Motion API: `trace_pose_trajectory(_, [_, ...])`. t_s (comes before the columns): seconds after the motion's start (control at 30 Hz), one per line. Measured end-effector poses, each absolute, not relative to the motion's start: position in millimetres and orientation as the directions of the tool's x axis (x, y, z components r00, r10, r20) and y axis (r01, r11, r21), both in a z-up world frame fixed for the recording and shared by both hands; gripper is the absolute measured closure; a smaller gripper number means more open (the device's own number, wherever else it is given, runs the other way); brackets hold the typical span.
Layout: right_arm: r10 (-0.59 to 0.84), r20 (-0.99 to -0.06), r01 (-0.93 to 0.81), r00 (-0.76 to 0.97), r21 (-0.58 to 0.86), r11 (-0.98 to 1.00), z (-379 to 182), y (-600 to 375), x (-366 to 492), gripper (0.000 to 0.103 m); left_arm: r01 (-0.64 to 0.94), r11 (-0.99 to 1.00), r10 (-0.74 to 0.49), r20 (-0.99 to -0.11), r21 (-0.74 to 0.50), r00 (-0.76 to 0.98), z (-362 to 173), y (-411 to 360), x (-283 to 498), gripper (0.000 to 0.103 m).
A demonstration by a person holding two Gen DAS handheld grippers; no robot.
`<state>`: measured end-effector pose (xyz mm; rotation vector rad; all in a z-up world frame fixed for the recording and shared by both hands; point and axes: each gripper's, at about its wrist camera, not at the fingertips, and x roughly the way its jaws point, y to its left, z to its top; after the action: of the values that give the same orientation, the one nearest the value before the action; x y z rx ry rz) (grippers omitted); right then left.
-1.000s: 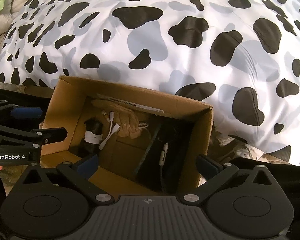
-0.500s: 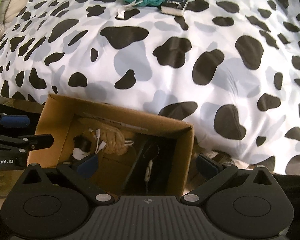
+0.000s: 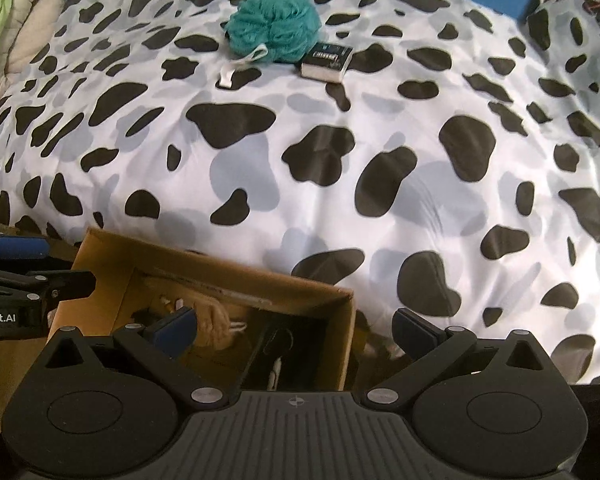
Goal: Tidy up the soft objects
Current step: 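Move both open tools from the box back over the sheet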
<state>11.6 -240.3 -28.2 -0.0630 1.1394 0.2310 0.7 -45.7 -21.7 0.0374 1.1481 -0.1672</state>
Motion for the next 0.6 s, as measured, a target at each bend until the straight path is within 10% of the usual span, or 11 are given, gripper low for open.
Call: trace_pose_trajectory(0.6, [0.089,-0.873,-0.205,0.48,-0.013,0.979,-19.5,-239.3,23.4,0.0,0.158,0.987,-0.099,-0.894,-0.032,0.438,-15.2,-43.1,13.3,0.032])
